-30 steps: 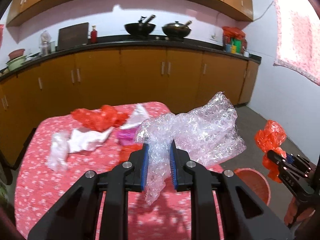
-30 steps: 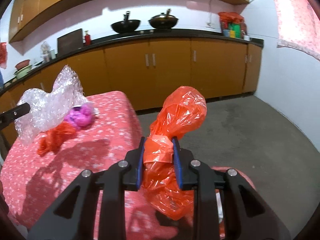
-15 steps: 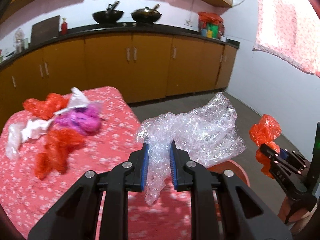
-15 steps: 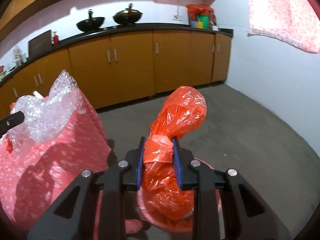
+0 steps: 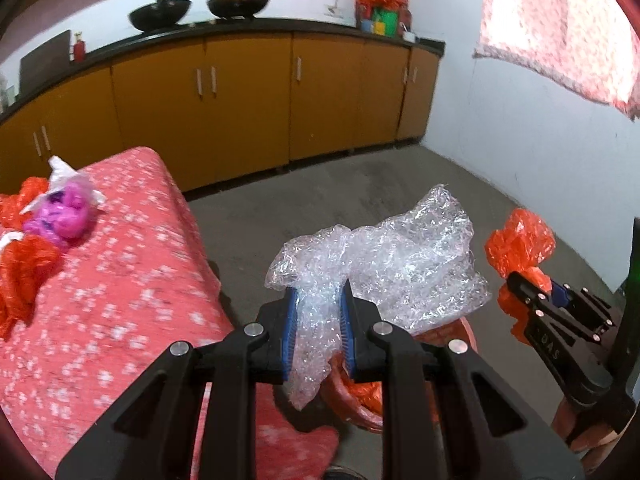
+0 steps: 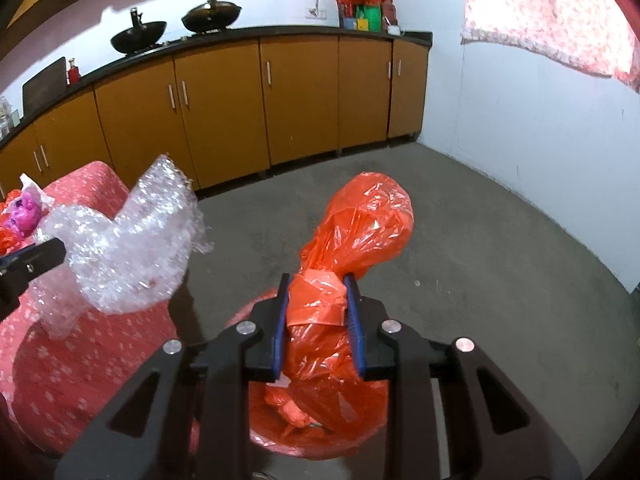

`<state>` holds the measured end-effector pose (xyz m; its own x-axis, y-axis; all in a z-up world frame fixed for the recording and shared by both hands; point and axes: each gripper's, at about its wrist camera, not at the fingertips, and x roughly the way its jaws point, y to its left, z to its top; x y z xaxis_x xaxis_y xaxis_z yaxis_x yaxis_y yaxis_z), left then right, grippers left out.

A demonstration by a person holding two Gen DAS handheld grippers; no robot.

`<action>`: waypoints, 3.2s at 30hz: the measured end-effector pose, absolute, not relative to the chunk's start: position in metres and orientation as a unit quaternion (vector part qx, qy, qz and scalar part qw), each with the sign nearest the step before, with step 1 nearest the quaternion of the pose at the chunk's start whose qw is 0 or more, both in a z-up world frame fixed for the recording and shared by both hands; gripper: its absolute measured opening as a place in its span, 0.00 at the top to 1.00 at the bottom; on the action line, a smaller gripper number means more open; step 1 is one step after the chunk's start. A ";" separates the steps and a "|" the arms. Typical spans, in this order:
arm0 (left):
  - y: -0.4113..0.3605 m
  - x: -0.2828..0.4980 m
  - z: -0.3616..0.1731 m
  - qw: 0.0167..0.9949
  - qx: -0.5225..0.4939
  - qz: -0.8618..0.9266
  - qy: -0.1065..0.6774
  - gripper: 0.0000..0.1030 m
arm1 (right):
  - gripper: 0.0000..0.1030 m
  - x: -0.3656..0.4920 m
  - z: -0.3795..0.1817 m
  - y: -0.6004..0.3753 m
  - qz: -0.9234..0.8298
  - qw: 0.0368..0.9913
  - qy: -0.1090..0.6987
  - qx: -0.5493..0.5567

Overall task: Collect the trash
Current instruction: 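Carry the red bag and bubble wrap over the orange basket and open both tools, then grasp a red bag with the right tool while the left tool grasps a white bag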

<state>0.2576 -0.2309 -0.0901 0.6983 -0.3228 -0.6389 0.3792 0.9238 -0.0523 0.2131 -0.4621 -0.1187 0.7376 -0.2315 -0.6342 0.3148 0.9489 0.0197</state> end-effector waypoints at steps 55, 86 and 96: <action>0.065 0.250 -0.033 0.961 0.013 0.088 0.261 0.47 | 0.58 0.287 -0.040 -0.200 0.157 0.935 0.314 0.058; 0.192 0.318 -0.074 0.926 -0.043 0.178 0.329 0.29 | 0.77 0.317 -0.074 -0.054 0.172 0.916 0.362 0.022; 0.210 0.331 -0.088 0.910 -0.081 0.143 0.380 0.89 | 0.77 0.309 -0.071 -0.064 0.170 0.919 0.356 0.021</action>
<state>0.3315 0.2097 -0.0881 0.6697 0.1980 -0.7158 -0.3220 0.9459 -0.0396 0.3094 -0.0637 -0.0715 0.6893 0.3270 -0.6465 -0.2973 0.9414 0.1592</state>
